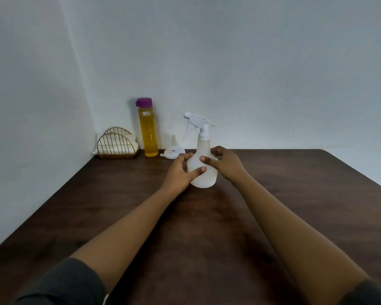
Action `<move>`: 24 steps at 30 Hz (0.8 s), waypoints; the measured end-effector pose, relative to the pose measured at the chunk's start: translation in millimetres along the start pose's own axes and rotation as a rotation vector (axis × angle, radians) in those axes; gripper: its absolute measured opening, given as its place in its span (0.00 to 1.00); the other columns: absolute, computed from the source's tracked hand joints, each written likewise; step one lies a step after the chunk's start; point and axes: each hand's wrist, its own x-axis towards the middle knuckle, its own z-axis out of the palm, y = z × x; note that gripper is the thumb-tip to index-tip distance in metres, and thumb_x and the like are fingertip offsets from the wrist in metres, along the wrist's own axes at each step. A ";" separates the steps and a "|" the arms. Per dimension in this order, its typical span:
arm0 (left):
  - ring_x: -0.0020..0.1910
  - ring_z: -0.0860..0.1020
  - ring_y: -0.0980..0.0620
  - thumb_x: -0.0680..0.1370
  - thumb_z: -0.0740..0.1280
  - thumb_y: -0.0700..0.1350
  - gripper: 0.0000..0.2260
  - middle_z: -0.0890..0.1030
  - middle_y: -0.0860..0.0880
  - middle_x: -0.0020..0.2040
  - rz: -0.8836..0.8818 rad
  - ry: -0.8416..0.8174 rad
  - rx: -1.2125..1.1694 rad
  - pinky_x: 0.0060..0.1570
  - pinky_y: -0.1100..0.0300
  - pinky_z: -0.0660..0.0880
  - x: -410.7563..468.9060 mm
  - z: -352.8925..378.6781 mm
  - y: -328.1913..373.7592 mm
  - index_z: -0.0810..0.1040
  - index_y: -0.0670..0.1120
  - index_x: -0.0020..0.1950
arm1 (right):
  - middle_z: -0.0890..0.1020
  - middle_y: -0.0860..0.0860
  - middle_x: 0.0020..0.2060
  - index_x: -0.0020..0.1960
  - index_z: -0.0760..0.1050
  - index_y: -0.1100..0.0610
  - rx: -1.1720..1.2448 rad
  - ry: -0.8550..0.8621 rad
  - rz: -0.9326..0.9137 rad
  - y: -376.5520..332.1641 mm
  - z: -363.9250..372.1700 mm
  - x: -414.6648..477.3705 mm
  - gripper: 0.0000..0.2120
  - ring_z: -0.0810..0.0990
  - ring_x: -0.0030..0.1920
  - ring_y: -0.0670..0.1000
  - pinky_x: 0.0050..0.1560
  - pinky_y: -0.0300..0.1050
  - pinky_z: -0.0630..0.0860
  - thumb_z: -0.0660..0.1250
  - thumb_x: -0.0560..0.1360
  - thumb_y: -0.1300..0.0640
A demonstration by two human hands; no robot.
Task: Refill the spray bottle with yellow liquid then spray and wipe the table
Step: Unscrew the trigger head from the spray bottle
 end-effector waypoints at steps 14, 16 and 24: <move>0.57 0.75 0.56 0.66 0.76 0.55 0.29 0.74 0.53 0.61 0.023 -0.038 0.097 0.54 0.55 0.77 -92.2 -22.6 26.6 0.68 0.54 0.62 | 0.78 0.49 0.44 0.41 0.69 0.50 -0.171 0.048 -0.128 -27.9 5.0 -90.2 0.19 0.76 0.44 0.48 0.40 0.42 0.72 0.71 0.65 0.38; 0.58 0.75 0.54 0.66 0.76 0.54 0.29 0.75 0.53 0.61 0.043 -0.057 0.109 0.57 0.51 0.76 -97.0 -21.6 29.0 0.69 0.52 0.64 | 0.77 0.48 0.43 0.42 0.70 0.51 -0.223 0.065 -0.145 -29.0 4.6 -95.6 0.21 0.75 0.42 0.47 0.38 0.42 0.71 0.71 0.65 0.36; 0.58 0.76 0.52 0.68 0.75 0.52 0.29 0.75 0.50 0.61 0.039 -0.021 0.115 0.57 0.47 0.76 -103.5 -17.3 33.4 0.70 0.50 0.66 | 0.76 0.43 0.52 0.58 0.72 0.51 0.080 -0.006 -0.131 -51.2 -12.3 -90.5 0.26 0.75 0.52 0.44 0.45 0.37 0.71 0.72 0.67 0.39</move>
